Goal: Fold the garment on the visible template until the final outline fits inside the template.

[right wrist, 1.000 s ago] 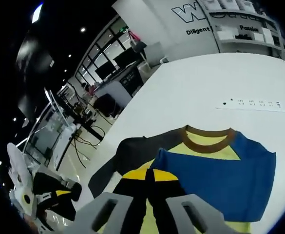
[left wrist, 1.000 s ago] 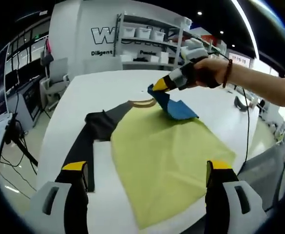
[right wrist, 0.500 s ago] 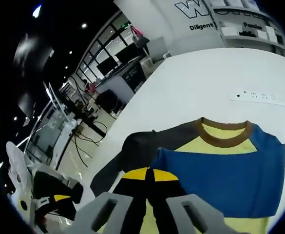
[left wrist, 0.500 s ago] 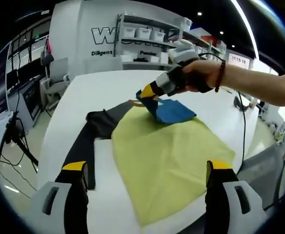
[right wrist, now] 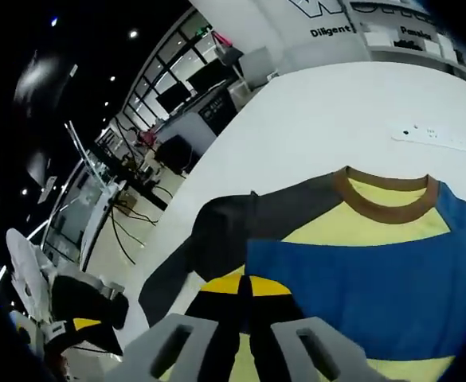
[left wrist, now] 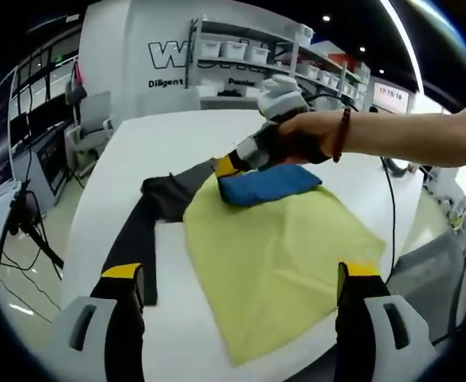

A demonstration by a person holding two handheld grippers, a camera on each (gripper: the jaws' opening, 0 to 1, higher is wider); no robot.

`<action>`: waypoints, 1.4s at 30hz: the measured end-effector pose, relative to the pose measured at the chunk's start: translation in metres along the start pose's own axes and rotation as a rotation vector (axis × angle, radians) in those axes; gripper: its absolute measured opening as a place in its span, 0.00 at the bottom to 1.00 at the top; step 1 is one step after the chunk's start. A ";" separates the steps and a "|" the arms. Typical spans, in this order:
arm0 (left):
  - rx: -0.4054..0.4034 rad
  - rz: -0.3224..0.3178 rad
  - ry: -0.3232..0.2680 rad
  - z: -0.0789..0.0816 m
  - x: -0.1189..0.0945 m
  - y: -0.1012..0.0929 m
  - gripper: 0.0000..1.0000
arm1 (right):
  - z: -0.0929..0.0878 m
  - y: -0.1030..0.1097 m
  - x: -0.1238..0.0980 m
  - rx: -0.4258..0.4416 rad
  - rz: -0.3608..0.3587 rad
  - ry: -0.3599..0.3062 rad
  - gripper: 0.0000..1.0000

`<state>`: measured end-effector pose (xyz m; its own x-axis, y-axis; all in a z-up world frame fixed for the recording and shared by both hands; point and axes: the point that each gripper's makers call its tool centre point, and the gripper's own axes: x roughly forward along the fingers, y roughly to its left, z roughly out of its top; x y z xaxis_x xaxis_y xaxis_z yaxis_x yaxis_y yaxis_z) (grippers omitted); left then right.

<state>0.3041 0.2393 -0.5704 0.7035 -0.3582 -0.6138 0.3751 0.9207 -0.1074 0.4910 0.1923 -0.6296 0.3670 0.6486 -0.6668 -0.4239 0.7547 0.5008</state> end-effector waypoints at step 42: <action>-0.046 0.020 0.013 -0.003 -0.005 -0.004 0.99 | 0.008 -0.122 -0.132 -0.065 -0.204 -0.227 0.98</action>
<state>0.2972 0.2379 -0.5696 0.7026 -0.3379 -0.6262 0.3328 0.9339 -0.1304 0.5009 0.0152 -0.5988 0.6227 0.4950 -0.6059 -0.3715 0.8686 0.3279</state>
